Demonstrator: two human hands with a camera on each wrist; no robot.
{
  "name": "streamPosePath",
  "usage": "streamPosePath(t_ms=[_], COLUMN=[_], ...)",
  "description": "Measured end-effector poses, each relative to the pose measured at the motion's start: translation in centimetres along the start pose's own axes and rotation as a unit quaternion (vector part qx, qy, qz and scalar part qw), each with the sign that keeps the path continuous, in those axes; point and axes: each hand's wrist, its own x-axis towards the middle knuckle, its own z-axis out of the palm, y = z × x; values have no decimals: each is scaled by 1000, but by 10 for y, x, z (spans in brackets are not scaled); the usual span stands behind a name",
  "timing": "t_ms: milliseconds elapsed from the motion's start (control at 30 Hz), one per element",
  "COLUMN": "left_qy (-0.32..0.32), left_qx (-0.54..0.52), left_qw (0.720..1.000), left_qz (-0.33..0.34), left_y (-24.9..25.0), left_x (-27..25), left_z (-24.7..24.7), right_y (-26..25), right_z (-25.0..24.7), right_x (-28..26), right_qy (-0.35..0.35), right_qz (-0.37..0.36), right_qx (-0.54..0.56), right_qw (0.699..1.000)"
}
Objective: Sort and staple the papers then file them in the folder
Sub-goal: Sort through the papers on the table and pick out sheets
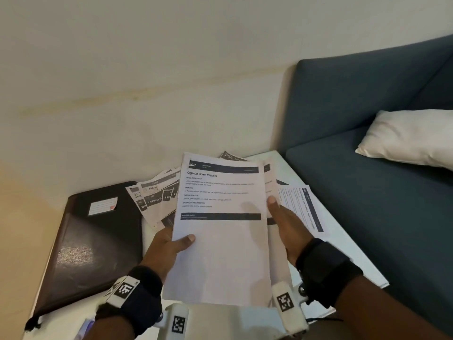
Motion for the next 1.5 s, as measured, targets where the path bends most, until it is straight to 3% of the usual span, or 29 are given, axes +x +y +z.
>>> streamPosePath(t_ms=[200, 400, 533, 833, 1033, 1200, 1400, 1500], left_qy=[29, 25, 40, 3, 15, 0, -28, -9], left_qx=[-33, -72, -120, -72, -72, -92, -36, -27], left_qw=[999, 995, 990, 990, 989, 982, 993, 995], left_qz=[3, 70, 68, 124, 130, 168, 104, 100], left_y=[-3, 11, 14, 16, 18, 22, -9, -16], left_x=[2, -4, -9, -18, -17, -18, -15, -11], left_z=[14, 28, 35, 48, 50, 51, 56, 62], right_y=[9, 14, 21, 32, 32, 26, 51, 60], right_z=[2, -8, -8, -16, -16, -21, -30, -33], right_x=[2, 4, 3, 6, 7, 4, 8, 13], right_qy=[18, 30, 32, 6, 34, 28, 2, 29], right_qz=[-34, -22, -25, -44, -49, -94, -41, -33], right_qx=[-103, -88, -72, -41, -54, -38, -116, -130], right_qw=[994, 995, 997, 998, 997, 994, 992, 990])
